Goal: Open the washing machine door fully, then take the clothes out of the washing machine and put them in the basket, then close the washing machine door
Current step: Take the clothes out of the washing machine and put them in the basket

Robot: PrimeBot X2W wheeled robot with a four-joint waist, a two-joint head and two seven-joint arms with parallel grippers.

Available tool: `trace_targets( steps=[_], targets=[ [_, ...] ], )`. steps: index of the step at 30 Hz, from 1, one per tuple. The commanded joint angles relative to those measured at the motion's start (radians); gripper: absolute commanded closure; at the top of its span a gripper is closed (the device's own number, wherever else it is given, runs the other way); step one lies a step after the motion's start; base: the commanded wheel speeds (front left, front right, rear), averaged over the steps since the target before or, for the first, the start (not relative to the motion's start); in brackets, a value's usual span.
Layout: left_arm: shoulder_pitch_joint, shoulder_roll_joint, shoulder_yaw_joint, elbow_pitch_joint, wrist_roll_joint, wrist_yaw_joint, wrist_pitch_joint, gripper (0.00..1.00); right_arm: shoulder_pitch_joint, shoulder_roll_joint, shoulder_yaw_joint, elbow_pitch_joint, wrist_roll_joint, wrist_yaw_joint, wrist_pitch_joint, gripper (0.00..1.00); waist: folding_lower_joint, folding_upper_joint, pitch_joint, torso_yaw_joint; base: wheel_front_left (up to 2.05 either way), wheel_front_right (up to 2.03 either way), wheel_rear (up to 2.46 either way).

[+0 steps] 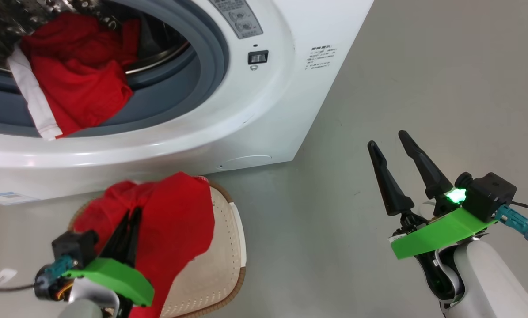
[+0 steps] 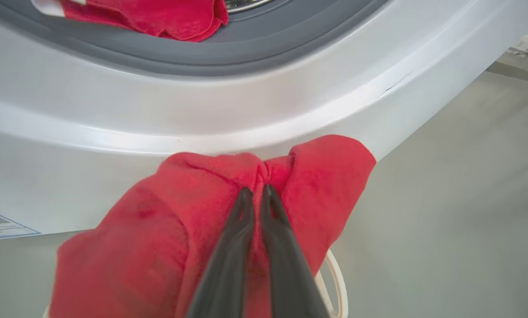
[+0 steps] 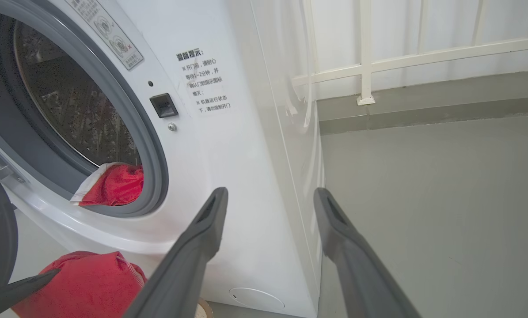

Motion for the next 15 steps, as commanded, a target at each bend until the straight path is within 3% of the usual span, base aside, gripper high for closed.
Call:
trace_targets(
  steps=[1,8,15],
  targets=[
    [-0.052,0.011,0.028,0.02,-0.006,-0.018,-0.02,1.0,-0.004,-0.001,0.017,-0.022,0.005,0.002,-0.005,0.0,0.0,0.0,0.003,-0.001,0.0,0.0,0.0],
    [-0.189,-0.037,-0.009,0.379,0.004,-0.091,-0.064,1.0,-0.015,0.001,0.021,-0.016,0.004,0.002,-0.005,0.0,0.0,0.0,0.012,-0.005,0.0,0.0,0.0],
    [-0.289,-0.093,-0.057,0.642,0.02,-0.13,-0.093,1.0,-0.023,0.002,0.028,-0.014,0.007,0.002,-0.005,0.0,0.0,0.0,0.019,-0.019,0.0,0.0,0.0]
  ],
)
